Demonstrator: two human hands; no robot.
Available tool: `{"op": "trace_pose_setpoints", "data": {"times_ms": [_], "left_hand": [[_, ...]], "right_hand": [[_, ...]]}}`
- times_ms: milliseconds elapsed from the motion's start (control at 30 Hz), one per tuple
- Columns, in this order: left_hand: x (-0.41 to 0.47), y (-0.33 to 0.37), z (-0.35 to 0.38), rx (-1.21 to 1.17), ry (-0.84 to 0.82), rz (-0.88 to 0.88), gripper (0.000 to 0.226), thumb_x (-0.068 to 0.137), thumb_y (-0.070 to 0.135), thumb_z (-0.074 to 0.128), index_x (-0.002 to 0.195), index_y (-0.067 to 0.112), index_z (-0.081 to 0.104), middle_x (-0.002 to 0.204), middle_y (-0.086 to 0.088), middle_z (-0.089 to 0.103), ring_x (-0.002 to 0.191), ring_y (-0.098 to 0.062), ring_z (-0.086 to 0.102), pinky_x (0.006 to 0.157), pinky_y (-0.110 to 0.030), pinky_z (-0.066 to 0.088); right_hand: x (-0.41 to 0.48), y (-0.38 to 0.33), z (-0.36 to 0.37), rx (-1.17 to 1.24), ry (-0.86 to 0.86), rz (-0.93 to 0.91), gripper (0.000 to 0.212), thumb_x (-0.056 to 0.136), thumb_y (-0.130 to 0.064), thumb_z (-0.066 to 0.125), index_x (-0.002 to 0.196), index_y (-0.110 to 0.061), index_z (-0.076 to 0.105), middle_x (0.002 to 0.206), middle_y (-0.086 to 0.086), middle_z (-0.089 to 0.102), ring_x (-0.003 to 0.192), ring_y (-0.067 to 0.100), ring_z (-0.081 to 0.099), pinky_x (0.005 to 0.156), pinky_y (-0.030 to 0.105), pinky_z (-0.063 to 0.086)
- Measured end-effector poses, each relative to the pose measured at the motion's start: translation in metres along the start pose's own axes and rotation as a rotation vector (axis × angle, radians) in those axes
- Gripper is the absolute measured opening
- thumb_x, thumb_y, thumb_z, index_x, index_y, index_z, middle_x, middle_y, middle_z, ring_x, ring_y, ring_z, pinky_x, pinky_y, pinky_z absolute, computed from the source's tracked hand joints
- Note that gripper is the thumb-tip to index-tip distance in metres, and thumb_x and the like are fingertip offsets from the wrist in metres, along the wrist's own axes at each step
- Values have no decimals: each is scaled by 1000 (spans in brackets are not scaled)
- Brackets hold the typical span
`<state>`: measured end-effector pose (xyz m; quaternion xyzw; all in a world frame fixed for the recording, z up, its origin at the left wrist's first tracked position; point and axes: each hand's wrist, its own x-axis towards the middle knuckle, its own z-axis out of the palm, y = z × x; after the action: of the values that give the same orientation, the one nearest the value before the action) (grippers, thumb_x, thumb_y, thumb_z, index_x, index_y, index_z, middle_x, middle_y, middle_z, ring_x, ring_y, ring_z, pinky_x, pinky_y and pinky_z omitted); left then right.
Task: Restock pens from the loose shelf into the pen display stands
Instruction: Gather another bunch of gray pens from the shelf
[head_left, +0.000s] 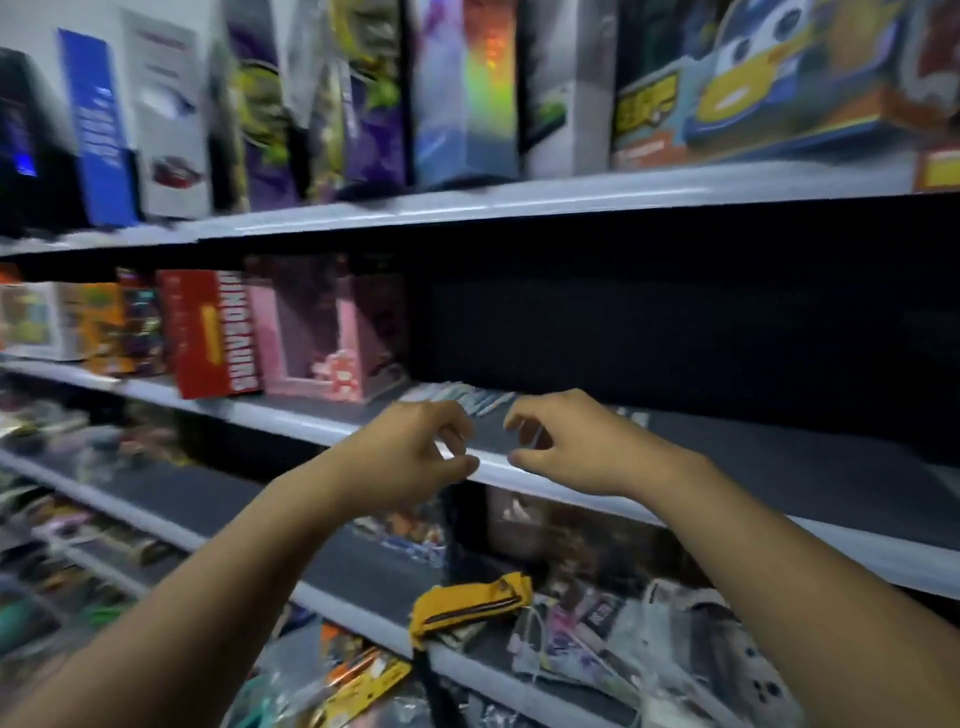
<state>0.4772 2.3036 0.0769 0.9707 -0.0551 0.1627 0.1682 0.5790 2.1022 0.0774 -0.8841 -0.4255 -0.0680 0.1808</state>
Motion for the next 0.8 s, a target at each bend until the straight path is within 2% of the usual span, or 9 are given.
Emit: {"op": "trace_pose_setpoints", "data": {"times_ms": [133,267,333,400,500,567,633,700,800], "left_hand": [[97,-11,47,27,-96,116,25,93,40,68,112,26,61,108,15,66,90,-8,64,82,-31,52],[183,-15,95,15,-144,175,33,93,46,67,113,21,61,114,7,67,91,-6,58,76,-17,43],[225,-21,122,-7,-210,151,55,87,65,62,121,23,59,122,9,62,102,-8,58,91,-23,46],[261,-27,145,24,-317,112,62,90,68,57,125,17,60,123,14,50,114,-10,54,98,-23,41],[304,-39,170,69,-400,82,54,88,73,55,86,20,61,107,3,59,96,-16,59,84,-29,44],[327,-48,181,60,-398,71,65,77,86,54,78,21,56,90,-4,62,84,-20,62,81,-36,51],[345,-54,185,20,-459,88,85,64,98,50,97,21,65,97,-2,65,91,-19,65,90,-41,54],[358,-53,186,-18,-558,51,103,59,99,55,131,25,55,120,6,63,110,-14,63,102,-39,50],[368,-53,196,-51,-534,31,95,69,86,63,141,28,43,118,9,60,110,-12,59,100,-32,48]], "right_hand": [[22,83,-4,-39,31,149,22,94,-35,68,113,-23,64,107,-5,64,88,10,61,79,31,54],[54,157,-12,-137,25,243,19,92,-32,67,107,-20,66,100,-3,65,85,13,62,77,34,55],[72,191,-11,-272,-15,290,17,93,-32,60,105,-21,64,101,0,64,86,19,61,71,37,53],[92,219,-5,-472,-90,314,16,96,-27,52,104,-18,62,100,4,61,83,23,58,64,33,41],[116,251,9,-655,-135,299,19,99,-19,46,106,-15,63,106,6,64,93,29,65,65,34,36],[126,268,21,-656,-94,314,17,99,-17,45,103,-13,61,103,7,64,92,31,65,64,34,37],[132,283,35,-530,-22,375,14,100,-19,43,95,-14,55,95,10,63,86,33,64,62,35,40],[136,291,45,-392,59,437,17,101,-23,41,89,-14,49,85,9,59,80,34,63,60,35,45],[137,295,55,-319,148,490,24,102,-27,41,93,-12,57,84,8,61,79,33,63,65,38,53]]}}
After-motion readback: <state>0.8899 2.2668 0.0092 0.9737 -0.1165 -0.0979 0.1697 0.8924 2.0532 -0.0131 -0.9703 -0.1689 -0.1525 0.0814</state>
